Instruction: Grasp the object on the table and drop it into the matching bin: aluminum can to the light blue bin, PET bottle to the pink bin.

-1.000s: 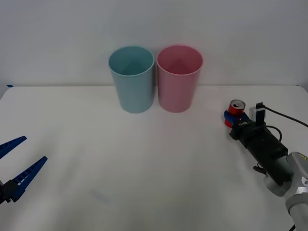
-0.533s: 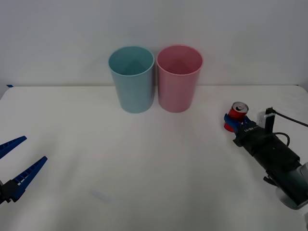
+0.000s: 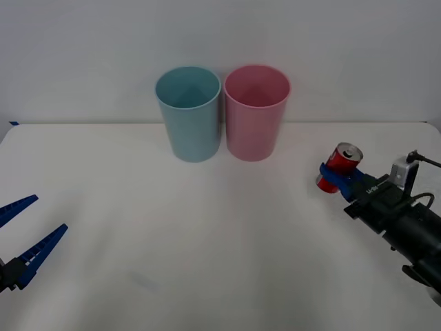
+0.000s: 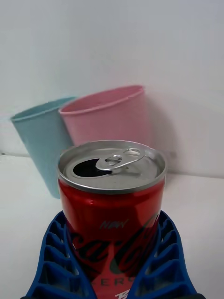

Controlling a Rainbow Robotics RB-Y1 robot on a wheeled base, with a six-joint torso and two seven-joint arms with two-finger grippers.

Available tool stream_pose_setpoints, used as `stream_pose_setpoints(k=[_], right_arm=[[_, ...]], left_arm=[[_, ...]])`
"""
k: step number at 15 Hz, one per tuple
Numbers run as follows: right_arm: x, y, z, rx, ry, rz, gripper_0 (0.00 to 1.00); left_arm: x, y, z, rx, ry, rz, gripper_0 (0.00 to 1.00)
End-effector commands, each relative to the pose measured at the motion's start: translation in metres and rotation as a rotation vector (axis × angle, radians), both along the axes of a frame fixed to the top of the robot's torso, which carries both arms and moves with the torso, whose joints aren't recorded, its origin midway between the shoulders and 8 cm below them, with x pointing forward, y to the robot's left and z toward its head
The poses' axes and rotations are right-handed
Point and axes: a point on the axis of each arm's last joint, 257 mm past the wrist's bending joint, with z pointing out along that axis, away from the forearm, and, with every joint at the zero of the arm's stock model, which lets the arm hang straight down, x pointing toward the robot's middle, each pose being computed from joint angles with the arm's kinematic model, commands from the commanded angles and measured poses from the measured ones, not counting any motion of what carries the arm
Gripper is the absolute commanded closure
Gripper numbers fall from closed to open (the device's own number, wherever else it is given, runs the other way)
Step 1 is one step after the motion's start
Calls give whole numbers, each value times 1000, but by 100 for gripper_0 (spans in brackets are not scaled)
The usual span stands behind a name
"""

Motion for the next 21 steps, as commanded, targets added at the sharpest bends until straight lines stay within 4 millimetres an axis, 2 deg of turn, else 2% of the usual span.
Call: stream_pose_setpoints(k=[1, 6, 12, 15, 21], right_arm=[[-15, 16, 27, 53, -13, 78, 100], [-27, 45, 74, 65, -72, 191, 100], [-15, 96, 123, -28, -196, 320, 100], [0, 119, 144, -82, -246, 359, 100], [59, 171, 167, -167, -269, 402, 100]], left_arm=[[0, 0, 0, 0, 0, 0, 0], [0, 0, 0, 0, 0, 0, 0], [0, 0, 0, 0, 0, 0, 0], [0, 0, 0, 0, 0, 0, 0], [0, 0, 0, 0, 0, 0, 0]])
